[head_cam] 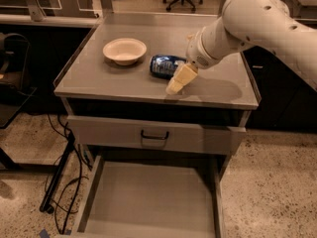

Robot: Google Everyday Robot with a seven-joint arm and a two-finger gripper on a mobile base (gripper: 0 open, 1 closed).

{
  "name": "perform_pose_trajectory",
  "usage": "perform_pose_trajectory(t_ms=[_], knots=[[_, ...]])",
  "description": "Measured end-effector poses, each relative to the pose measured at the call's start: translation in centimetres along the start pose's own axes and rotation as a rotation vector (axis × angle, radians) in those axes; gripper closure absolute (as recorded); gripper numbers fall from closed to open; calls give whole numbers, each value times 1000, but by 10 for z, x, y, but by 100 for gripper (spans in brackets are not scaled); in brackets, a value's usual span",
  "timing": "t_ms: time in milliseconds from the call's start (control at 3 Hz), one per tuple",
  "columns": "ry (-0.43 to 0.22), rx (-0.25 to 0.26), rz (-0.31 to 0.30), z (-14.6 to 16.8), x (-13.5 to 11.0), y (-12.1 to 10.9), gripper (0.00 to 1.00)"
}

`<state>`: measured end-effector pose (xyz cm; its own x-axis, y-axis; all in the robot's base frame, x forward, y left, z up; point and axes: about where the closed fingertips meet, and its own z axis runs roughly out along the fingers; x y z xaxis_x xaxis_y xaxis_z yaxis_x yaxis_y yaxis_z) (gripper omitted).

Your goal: Place pepsi can into middle drawer

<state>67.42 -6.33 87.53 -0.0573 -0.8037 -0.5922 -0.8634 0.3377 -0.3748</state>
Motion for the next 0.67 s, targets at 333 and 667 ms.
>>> perform_pose_trajectory(t_ms=[333, 667], knots=[[24, -16, 15, 12, 7, 10, 0], [66, -45, 2, 35, 15, 9, 0]])
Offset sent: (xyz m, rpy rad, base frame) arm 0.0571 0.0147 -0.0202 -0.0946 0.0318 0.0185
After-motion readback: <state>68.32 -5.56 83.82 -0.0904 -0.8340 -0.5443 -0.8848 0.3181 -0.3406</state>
